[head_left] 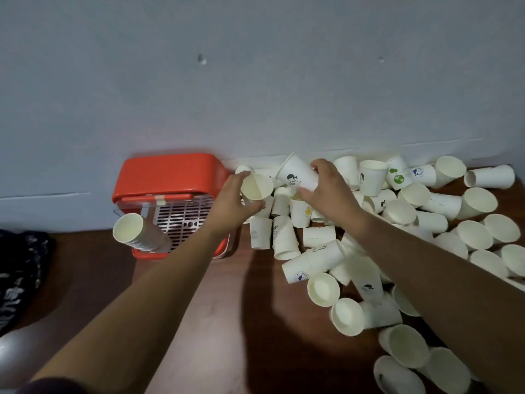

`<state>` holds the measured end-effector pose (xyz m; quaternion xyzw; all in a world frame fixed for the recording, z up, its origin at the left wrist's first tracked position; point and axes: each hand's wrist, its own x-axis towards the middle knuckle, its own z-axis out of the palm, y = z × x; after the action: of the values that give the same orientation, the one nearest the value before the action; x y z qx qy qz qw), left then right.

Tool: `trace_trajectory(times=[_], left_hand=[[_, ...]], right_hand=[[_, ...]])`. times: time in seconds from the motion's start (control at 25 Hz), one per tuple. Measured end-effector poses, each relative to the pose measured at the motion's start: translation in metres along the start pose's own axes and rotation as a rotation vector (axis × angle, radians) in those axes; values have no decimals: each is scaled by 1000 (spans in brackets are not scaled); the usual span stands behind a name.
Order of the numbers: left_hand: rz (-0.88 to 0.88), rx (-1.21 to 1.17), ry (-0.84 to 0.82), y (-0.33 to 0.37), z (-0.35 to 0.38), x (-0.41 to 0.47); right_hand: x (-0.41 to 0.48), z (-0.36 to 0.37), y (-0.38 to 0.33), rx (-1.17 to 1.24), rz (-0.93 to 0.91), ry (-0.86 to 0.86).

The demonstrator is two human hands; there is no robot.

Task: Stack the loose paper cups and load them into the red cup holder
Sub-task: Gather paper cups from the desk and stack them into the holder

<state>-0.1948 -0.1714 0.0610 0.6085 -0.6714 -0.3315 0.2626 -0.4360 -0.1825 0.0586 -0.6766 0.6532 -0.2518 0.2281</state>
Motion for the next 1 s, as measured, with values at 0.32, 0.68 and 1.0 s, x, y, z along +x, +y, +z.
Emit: trace_trajectory(times=[0.32, 0.68, 1.0], left_hand=[[-31, -51, 186, -61, -127, -94], [-224, -113, 412, -153, -208, -135], [-198, -63, 356, -171, -201, -101]], right_hand=[[-43, 76, -127, 220, 22, -135], [-75, 150, -200, 275, 22, -196], [-85, 169, -206, 273, 113, -193]])
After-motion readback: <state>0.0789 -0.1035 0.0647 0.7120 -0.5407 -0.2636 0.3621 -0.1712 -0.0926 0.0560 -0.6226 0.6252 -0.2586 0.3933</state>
